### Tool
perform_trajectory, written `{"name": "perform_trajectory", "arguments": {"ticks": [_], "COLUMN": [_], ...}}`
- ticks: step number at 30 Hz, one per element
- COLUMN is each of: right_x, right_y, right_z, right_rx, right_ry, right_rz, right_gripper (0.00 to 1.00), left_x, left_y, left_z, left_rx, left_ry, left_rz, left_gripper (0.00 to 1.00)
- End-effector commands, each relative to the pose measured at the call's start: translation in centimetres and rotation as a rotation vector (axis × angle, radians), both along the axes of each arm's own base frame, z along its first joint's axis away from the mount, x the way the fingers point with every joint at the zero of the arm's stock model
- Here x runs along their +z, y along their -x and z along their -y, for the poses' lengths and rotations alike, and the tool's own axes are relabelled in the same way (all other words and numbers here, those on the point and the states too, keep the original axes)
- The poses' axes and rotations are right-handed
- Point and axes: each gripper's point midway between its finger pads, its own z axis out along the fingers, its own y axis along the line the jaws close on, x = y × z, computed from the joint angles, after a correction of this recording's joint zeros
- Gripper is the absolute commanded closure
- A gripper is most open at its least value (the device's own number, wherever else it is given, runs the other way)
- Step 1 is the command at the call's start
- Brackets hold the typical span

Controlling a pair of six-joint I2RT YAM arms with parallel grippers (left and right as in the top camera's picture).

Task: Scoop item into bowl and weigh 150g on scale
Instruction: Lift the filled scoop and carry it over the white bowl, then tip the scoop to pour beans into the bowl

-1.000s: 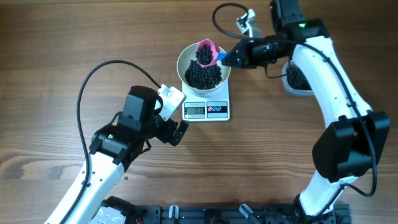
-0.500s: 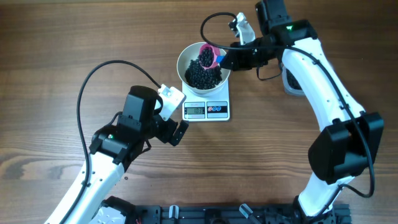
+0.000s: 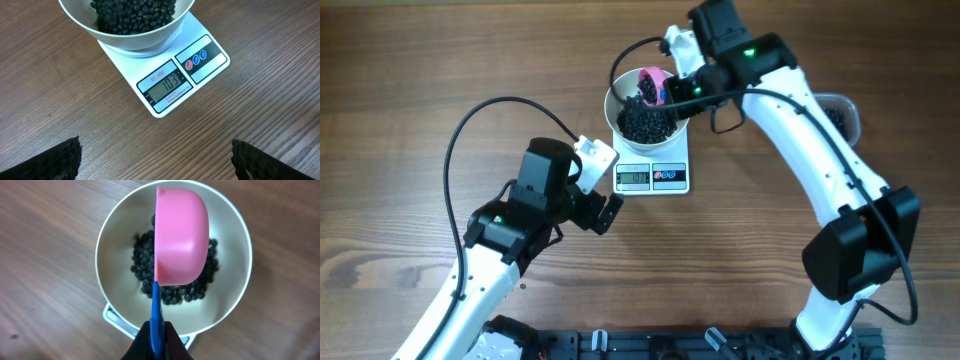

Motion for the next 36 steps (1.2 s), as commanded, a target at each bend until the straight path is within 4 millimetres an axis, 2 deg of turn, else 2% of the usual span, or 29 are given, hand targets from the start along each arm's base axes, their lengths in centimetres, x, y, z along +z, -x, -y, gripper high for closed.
{"name": "perform_trajectory", "arguments": {"ticks": [1, 12, 23, 26, 31, 36], "right_x": [2.6, 2.7, 3.1, 3.9, 5.1, 5.2], "right_y": [-1.1, -1.2, -1.3, -1.4, -1.8, -1.7], "right_z": [1.0, 1.2, 0.8, 0.8, 1.3, 1.2], "right_rx": [0.007, 0.031, 0.036, 0.039, 0.056, 0.066], "right_ry": [0.151, 0.297, 0.257, 0.204, 0.23, 0.235], "right_rz": [0.165, 0.246, 0.247, 0.244, 0.292, 0.295], "right_gripper": [0.96, 0.96, 0.96, 0.96, 0.96, 0.96], "left_x": [-0.2, -0.3, -0.3, -0.3, -0.3, -0.3], "left_y": [0.1, 0.1, 0.1, 0.1, 0.1, 0.1], "left_z": [-0.1, -0.1, -0.1, -0.1, -0.1, -0.1], "left_rx": [-0.006, -0.006, -0.006, -0.006, -0.006, -0.006], "left_ry": [-0.004, -0.005, -0.005, -0.005, -0.005, -0.005], "left_rz": [-0.005, -0.008, -0.008, -0.008, -0.008, -0.008], "left_gripper": [0.0, 0.0, 0.0, 0.0, 0.0, 0.0]}}
